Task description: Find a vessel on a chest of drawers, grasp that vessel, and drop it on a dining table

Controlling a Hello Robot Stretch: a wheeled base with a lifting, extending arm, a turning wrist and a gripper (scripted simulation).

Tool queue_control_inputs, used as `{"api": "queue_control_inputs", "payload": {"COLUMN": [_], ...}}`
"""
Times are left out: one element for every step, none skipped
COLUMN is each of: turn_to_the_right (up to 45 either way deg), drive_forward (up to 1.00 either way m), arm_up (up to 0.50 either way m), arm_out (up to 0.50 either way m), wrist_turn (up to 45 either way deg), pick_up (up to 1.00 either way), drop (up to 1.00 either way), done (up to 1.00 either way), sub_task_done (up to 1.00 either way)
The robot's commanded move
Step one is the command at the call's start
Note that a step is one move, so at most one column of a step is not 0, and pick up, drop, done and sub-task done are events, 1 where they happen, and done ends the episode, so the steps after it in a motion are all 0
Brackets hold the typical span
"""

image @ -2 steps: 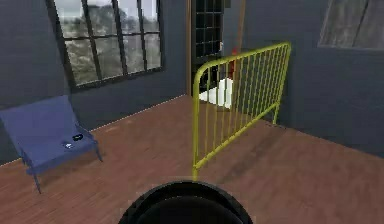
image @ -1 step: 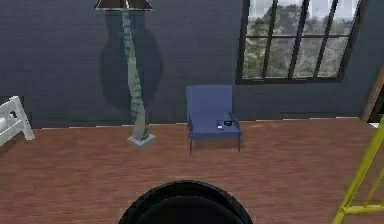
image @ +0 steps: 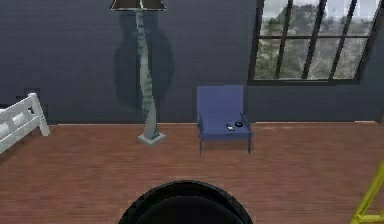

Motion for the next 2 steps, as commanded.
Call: {"api": "queue_control_inputs", "payload": {"turn_to_the_right": [0.0, 33.0], "drive_forward": [0.35, 0.00], "arm_up": [0.00, 0.00], "arm_out": [0.00, 0.00], "wrist_turn": [0.0, 0.0], "pick_up": [0.00, 0.00], "drop": [0.00, 0.00], "done": [0.00, 0.00], "sub_task_done": [0.00, 0.00]}}
